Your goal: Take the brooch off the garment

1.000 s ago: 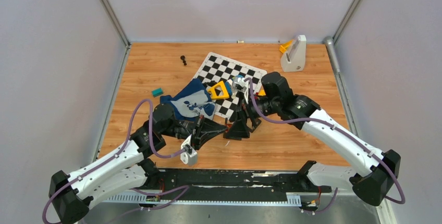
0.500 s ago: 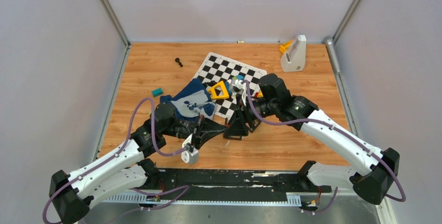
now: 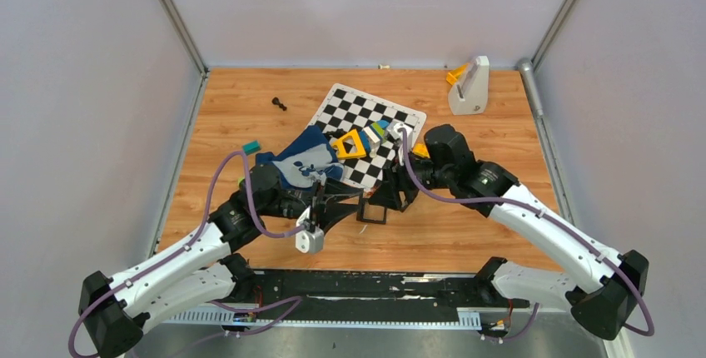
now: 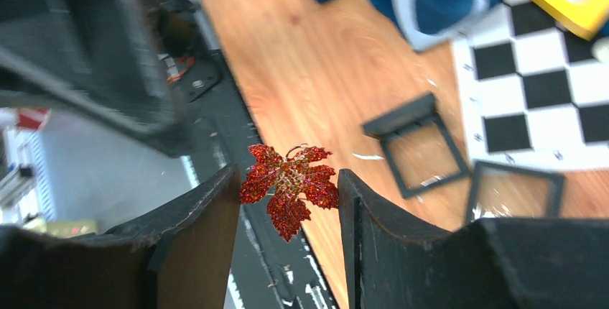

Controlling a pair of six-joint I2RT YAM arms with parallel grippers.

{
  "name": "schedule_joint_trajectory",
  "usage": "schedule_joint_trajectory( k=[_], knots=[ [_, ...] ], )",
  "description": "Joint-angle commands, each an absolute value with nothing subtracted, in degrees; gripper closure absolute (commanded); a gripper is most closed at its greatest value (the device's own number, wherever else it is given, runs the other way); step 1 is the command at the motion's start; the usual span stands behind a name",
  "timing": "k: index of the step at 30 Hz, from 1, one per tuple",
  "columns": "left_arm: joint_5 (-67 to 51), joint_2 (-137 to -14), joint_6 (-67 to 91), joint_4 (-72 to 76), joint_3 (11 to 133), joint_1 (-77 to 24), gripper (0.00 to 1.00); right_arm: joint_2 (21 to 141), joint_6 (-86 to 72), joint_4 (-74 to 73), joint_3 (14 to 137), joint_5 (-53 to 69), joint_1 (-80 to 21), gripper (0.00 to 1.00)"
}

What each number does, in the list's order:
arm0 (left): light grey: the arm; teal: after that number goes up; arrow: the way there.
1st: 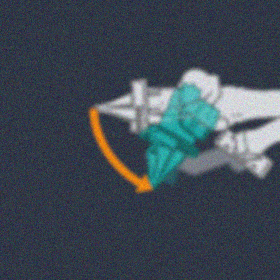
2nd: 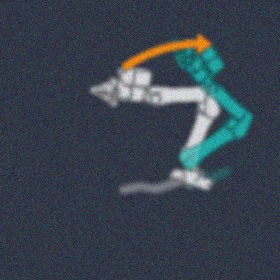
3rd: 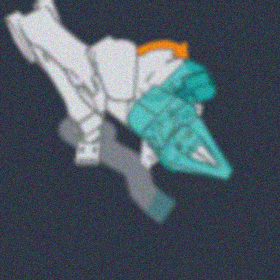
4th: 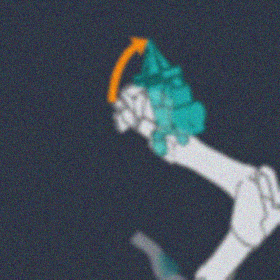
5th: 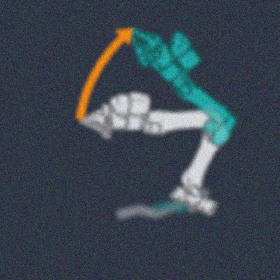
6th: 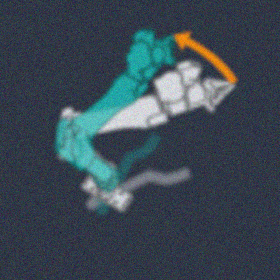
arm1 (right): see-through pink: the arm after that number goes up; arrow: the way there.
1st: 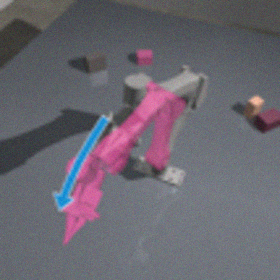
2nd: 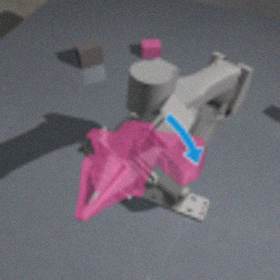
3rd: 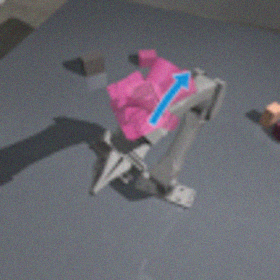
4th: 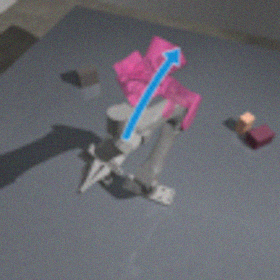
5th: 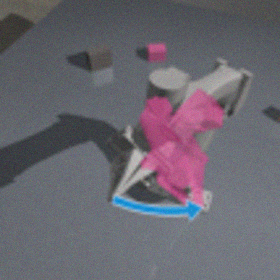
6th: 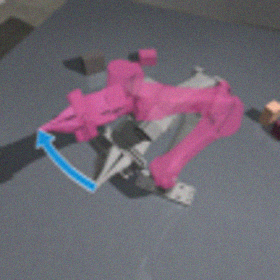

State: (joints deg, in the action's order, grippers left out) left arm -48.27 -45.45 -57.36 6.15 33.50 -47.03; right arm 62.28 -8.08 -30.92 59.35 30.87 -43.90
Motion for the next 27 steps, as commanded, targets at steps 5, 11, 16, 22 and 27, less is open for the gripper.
schedule_joint_trajectory(
  k=[5,11,16,22,27],
  knots=[
    [-38.7,-44.5,-30.9,22.2,26.4,-47.2,0.43,60.5,-15.2,-25.9,50.5,14.4,-41.9,0.60],
    [-19.3,-44.6,-2.8,28.0,21.7,-47.2,0.21,63.6,-18.9,-20.1,45.5,11.5,-41.9,0.62],
    [-6.6,-43.6,12.0,19.6,21.9,-47.2,0.17,67.0,-23.0,-14.7,42.7,8.3,-42.2,0.63],
    [-2.1,-42.1,25.6,20.8,16.8,-47.2,0.22,70.3,-27.7,-7.9,39.7,4.2,-42.9,0.63],
    [-1.1,-42.3,31.5,20.5,15.2,-47.2,0.24,72.8,-29.3,-4.0,39.1,-1.0,-46.1,0.63]
  ],
)
